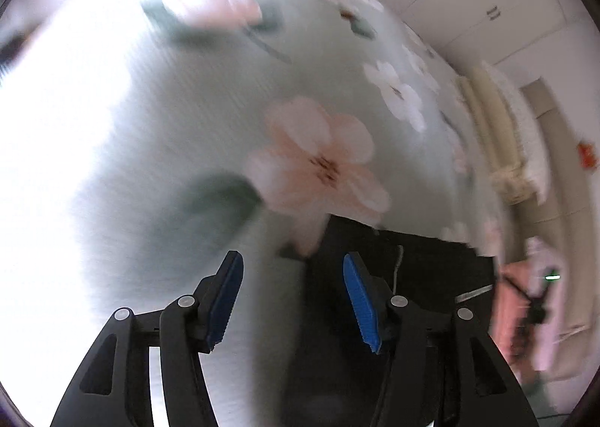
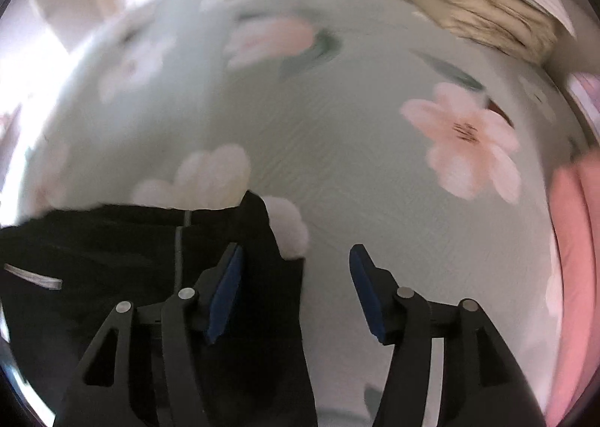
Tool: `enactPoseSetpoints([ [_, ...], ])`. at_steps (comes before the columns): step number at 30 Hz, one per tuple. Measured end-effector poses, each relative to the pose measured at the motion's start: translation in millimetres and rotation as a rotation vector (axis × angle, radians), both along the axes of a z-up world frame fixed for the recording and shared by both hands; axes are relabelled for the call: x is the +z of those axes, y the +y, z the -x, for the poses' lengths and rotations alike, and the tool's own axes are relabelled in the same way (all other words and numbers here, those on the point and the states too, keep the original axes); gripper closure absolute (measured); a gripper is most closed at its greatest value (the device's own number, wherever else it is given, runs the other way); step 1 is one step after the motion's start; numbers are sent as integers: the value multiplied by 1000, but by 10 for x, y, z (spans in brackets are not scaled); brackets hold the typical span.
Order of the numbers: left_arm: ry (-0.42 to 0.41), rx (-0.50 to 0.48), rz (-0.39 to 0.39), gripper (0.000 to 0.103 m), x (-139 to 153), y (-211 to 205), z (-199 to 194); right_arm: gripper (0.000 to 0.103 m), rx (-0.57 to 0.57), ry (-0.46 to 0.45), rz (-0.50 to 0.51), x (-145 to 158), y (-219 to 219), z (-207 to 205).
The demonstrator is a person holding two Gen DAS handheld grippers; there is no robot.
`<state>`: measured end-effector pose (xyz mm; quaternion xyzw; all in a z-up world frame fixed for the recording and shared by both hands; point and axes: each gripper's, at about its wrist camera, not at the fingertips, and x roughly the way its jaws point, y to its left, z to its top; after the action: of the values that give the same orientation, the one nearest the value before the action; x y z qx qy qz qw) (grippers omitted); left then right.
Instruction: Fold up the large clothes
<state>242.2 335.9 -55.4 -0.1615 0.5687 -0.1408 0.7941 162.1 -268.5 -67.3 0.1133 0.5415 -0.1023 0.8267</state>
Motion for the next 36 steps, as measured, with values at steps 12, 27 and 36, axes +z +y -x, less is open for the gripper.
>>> enactPoseSetpoints([
  [12,-183,-226,61,45,616,-1454,1265,40,234,-109,-167,837,1280,838],
  [27,-103,-284,-273,32,-571,-2588,1428,39,300,83,-116,-517,2193,629],
  [36,-196,-280,-203,30,-12,-2365,1403,38,296,1,-232,37,1993,539],
])
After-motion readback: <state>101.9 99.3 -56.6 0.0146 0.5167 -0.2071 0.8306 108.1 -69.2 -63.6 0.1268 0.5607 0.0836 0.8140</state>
